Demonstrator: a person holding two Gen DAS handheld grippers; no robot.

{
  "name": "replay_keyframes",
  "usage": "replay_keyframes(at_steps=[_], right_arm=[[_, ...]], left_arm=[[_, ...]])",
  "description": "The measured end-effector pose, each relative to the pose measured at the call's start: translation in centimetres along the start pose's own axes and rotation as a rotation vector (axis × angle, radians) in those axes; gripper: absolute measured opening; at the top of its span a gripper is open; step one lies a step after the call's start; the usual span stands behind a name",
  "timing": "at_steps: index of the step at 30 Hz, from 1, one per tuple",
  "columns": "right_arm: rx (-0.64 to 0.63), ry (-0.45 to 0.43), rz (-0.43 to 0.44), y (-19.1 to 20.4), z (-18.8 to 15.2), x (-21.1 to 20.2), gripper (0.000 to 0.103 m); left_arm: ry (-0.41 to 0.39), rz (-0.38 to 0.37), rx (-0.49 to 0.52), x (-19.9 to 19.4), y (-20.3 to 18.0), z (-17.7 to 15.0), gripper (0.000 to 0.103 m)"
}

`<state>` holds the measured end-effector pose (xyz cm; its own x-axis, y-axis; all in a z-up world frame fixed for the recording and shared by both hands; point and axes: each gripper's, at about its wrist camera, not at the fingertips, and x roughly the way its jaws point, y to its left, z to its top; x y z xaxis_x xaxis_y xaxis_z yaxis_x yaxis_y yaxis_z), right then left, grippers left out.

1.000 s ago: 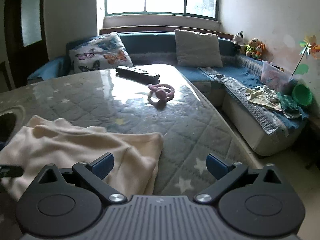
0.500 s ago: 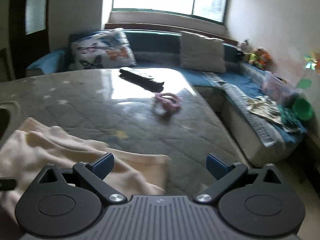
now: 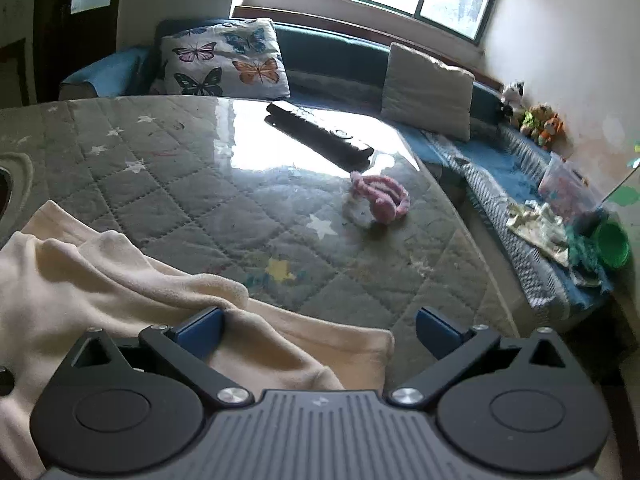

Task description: Fold clothes

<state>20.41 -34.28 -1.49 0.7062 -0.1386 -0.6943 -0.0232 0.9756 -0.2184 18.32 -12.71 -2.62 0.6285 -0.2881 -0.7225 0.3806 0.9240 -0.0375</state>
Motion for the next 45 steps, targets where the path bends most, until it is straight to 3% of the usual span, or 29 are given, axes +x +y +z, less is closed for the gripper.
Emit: replay_keyframes(at_steps=[9, 20, 26, 35, 39, 45], right_arm=[[-0.028, -0.062, 0.095, 1.5, 0.9, -2.8, 0.102], [-0.090, -0.022, 0.125, 5.9, 2.1, 0.1, 0.103], [-0.048, -0.022, 0.096, 5.6, 2.9, 0.9, 0.102], [-0.095, -0.058, 0.228, 6.6, 2.9, -0.7, 0.102], [-0.119, -0.030, 0.200, 7.9, 3.1, 0.8, 0.102], [-0.086, -0.067, 0.213, 6.6, 3.2, -0.8, 0.102]], left_arm=[[-0.027, 0.043, 0.021, -1.5, 0.2, -0.2, 0.103], [-0.010, 0.033, 0.009, -1.4, 0.9, -0.6, 0.103], [-0.017, 0.038, 0.002, -1.7, 1.3, -0.5, 0.103], [-0.022, 0.057, -0.013, -2.2, 2.0, -0.5, 0.103], [-0.005, 0.057, -0.016, -2.0, 2.3, -0.9, 0.103], [-0.019, 0.061, -0.025, -2.5, 2.6, -0.8, 0.103]])
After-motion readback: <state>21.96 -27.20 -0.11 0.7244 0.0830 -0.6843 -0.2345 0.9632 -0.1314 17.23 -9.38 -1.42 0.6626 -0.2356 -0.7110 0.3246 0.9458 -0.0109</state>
